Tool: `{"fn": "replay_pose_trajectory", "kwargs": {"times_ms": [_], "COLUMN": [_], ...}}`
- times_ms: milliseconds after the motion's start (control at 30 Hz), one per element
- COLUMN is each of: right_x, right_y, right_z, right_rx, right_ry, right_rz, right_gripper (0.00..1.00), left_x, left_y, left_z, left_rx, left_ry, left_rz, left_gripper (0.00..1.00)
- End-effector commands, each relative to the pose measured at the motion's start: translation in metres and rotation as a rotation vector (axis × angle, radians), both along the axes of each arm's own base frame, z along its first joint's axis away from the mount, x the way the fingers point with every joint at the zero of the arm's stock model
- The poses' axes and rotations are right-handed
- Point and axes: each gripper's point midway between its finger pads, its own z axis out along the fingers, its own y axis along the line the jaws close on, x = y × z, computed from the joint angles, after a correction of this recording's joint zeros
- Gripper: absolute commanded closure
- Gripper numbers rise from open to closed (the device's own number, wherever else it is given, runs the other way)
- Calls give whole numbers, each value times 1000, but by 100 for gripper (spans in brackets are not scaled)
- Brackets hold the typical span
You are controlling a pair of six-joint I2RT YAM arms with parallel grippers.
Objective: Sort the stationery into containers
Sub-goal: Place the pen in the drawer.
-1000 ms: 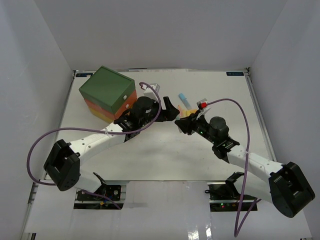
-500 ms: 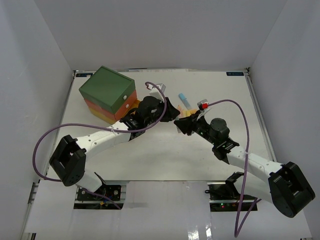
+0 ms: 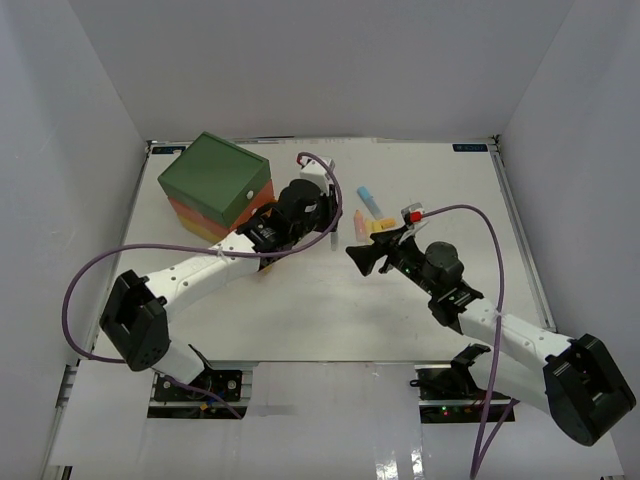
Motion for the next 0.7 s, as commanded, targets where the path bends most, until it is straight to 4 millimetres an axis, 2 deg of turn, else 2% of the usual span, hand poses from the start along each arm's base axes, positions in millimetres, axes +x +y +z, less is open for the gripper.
{"fn": "replay_pose_trajectory", "kwargs": {"times_ms": [0, 33, 67, 167, 300, 333, 400, 533, 667], "right_x": [5, 5, 7, 9, 13, 13, 14, 13, 17], "right_y": [-13, -15, -20, -26, -32, -33, -36, -39, -43], "right_z": [1, 0, -5, -11, -25, -31, -36, -43, -47], "right_rx": [-35, -40, -54, -77, -143, -167, -181, -214, -269], "right_ry": [-41, -41, -30, -27, -19, -18, -13, 3, 15], "right_rz": [-70, -80, -104, -135, -164, -161, -171, -176, -186], "right_gripper": [5, 0, 10, 10, 10, 10, 10, 10, 10], "left_x": [32, 34, 46, 61, 74, 79, 83, 95, 98], "left_y": [57, 69, 88, 122, 151, 158, 162, 173, 171], "left_z": [22, 14, 6, -13, -56, -60, -68, -88, -90], "left_rx": [285, 357, 442, 580, 744, 756, 768, 827, 825], "left_ry": [-140, -126, -120, -53, 19, 31, 48, 85, 93], "left_rz": [132, 134, 153, 170, 150, 162, 158, 167, 159], "left_gripper": [83, 82, 82, 79, 71, 69, 67, 55, 32]}}
